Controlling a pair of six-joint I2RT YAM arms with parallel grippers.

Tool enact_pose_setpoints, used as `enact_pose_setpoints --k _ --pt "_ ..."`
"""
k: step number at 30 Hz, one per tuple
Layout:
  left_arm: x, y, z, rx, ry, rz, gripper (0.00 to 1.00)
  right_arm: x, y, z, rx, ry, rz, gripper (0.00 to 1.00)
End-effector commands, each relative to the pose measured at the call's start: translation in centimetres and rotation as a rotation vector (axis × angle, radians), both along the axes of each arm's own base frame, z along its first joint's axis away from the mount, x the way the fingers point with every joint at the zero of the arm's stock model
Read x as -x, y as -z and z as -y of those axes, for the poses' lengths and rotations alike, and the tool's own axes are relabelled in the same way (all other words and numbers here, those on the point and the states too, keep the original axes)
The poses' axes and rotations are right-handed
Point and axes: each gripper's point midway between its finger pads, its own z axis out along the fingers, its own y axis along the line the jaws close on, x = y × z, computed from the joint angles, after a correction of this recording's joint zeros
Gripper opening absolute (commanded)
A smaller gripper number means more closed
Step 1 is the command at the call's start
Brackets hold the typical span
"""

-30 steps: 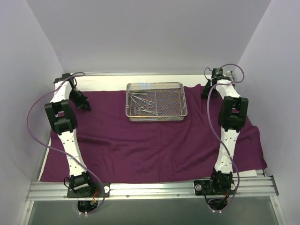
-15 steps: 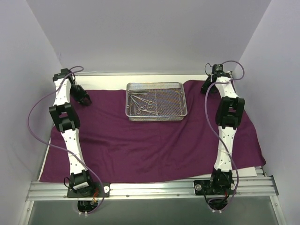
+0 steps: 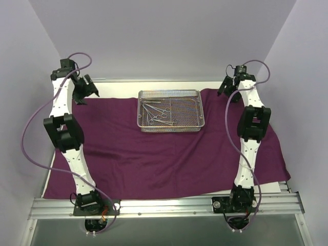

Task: Open and lay out the surgical kit
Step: Smooth out the surgical kit at the center of the board.

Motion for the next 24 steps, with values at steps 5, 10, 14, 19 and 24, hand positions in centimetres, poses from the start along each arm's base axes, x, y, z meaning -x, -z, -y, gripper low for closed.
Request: enact_pose_setpoints --k 5,10,14,19,24 --pt "4.2 -2.2 6.6 -0.198 0.21 -0.073 0.97 6.0 -8.5 0.3 0.115 -0.059 -0.007 0.79" --pt "6.0 0.6 10.6 -0.225 0.277 -0.157 0.97 9.0 -6.6 -1.0 0.151 -0.087 -0.108 0.81" --pt "7.1 2.6 10.8 -0.297 0.272 -0.26 0.97 10.8 -5.4 -1.5 0.22 -0.097 -0.174 0.82" --pt "7.8 5.2 10.7 -0.335 0.264 -0.322 0.97 12.4 -3.1 -1.9 0.217 -0.108 -0.217 0.84" --pt "8.0 8.5 11.1 -0.314 0.284 -0.389 0.97 13.3 0.4 -1.9 0.213 -0.113 -0.28 0.85"
